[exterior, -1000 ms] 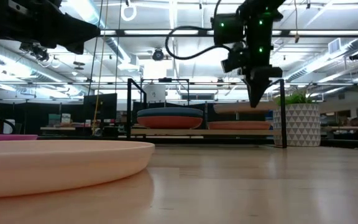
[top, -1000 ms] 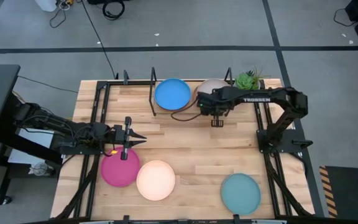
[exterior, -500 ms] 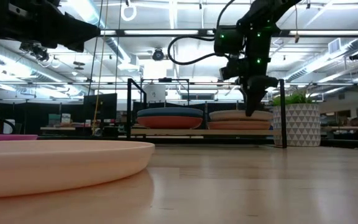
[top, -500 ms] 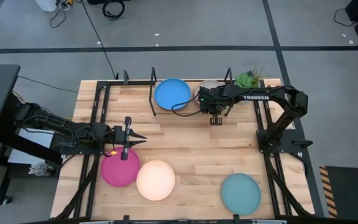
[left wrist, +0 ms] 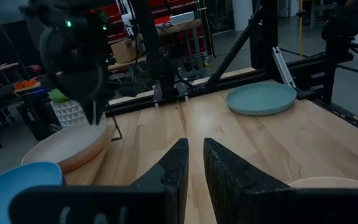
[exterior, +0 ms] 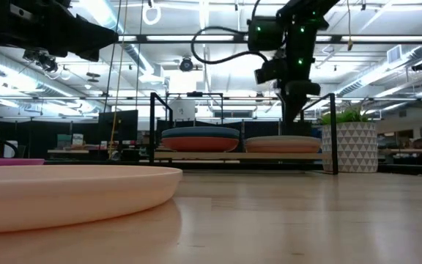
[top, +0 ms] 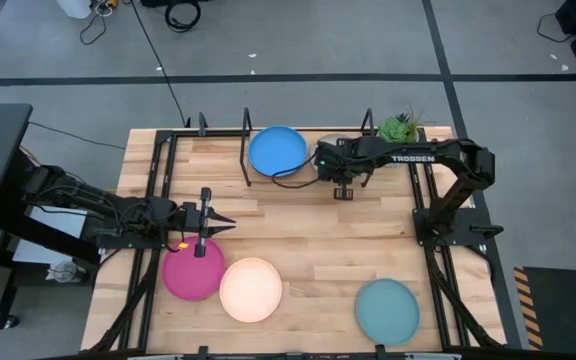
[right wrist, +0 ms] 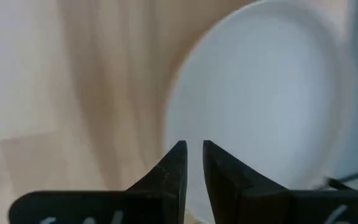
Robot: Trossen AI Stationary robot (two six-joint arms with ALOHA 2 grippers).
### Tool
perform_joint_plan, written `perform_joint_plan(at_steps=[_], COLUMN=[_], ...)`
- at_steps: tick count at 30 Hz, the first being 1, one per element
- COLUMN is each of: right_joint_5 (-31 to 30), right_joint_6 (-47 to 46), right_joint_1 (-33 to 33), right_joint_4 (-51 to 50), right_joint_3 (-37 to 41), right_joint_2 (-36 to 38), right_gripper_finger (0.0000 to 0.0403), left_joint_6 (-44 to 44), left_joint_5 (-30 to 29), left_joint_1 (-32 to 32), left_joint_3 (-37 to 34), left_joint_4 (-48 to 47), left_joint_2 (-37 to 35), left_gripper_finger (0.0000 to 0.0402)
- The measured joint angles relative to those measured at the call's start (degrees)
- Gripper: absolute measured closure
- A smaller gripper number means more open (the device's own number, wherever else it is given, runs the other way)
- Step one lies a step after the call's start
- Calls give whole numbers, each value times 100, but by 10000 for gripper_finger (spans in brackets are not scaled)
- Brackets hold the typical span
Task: Place and stack plates onto a shelf
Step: Stack the light blue plate on the top of the stacked plates on the shelf
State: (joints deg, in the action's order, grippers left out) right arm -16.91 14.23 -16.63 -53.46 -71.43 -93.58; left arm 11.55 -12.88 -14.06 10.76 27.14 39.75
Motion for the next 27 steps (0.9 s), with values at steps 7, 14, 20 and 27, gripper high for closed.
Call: perform_joint_plan(at_steps=[7,14,20,27], right_joint_5=[455,1266,1304,1364], right_joint_6=[-818,-1984,-2832,-3963], right_joint_1=[291,1008,1915,3016], right_joint_4=[-57,-56,-54,-257], right_joint_3=[-157,-69,-69,-68], right_joint_2=[0,0,0,0], right_gripper_finger=[345,345,345,344], left_joint_6=[-354,-1033,-1281,-1287], left_joint_5=[0,0,0,0], left_joint_1=[1,1,1,2], left_joint_3=[0,0,0,0], left_joint_4=[0,-2,-2,-2], left_joint_2=[0,0,0,0], left_gripper_finger=[345,345,345,345])
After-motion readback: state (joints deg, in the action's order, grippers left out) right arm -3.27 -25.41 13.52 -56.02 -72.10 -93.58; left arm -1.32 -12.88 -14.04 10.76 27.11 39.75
